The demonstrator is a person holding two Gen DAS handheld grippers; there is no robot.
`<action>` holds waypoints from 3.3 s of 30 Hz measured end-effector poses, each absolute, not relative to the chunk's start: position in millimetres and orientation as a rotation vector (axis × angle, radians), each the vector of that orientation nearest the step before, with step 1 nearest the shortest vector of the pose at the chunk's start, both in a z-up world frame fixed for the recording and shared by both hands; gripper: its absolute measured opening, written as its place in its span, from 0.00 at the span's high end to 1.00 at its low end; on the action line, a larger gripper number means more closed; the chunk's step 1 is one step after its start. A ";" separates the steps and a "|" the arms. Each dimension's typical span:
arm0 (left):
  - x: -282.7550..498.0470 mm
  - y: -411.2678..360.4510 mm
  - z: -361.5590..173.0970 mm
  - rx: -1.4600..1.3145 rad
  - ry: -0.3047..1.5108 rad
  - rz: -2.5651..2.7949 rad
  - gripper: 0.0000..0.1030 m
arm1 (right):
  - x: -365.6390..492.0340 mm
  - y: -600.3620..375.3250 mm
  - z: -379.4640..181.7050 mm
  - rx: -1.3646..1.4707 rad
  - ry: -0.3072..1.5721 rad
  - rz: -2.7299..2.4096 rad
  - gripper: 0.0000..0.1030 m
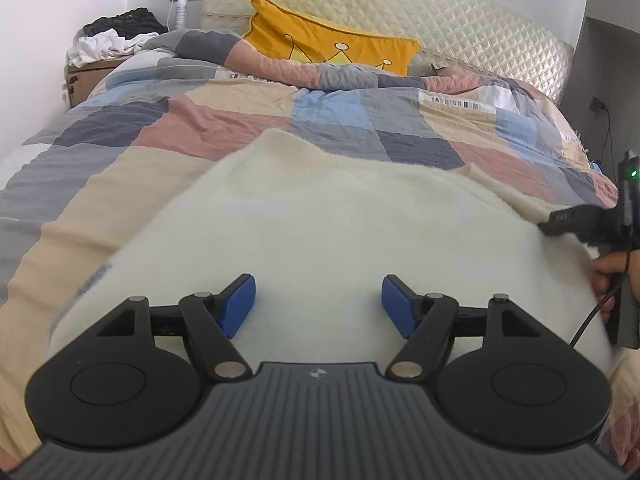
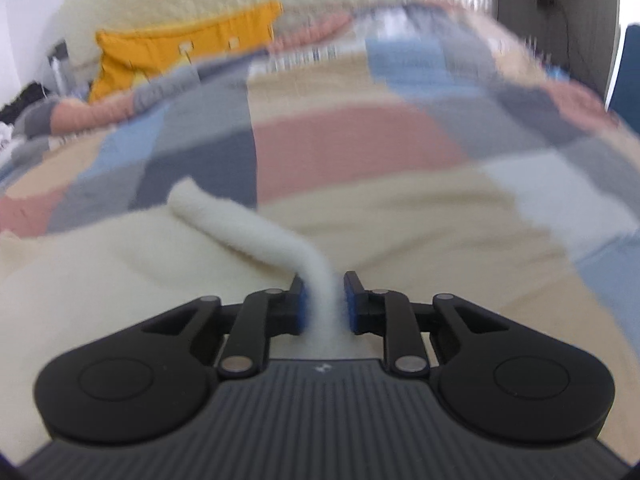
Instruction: Fold large clothes
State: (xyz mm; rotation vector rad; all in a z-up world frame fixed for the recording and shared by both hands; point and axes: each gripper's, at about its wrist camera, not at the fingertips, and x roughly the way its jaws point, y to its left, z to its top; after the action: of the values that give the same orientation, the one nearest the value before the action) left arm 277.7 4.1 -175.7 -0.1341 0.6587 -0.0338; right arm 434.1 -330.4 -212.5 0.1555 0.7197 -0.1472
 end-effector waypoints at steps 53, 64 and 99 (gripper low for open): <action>225.2 -5.2 -165.9 -0.235 0.755 -0.074 0.27 | 246.3 -243.1 -172.4 0.406 0.756 0.163 0.47; 199.7 35.1 -162.2 -0.535 0.814 -0.049 0.27 | 244.7 -254.6 -210.9 0.833 0.937 0.273 0.16; 228.1 110.5 -258.8 -1.410 0.771 0.070 0.27 | 255.5 -277.1 -246.4 1.214 0.837 0.186 0.16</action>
State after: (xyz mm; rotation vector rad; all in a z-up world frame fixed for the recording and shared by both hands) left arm 228.1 110.5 -258.8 -1.4100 0.7707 0.0700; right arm 255.5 -277.1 -246.4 1.2142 0.8365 0.1858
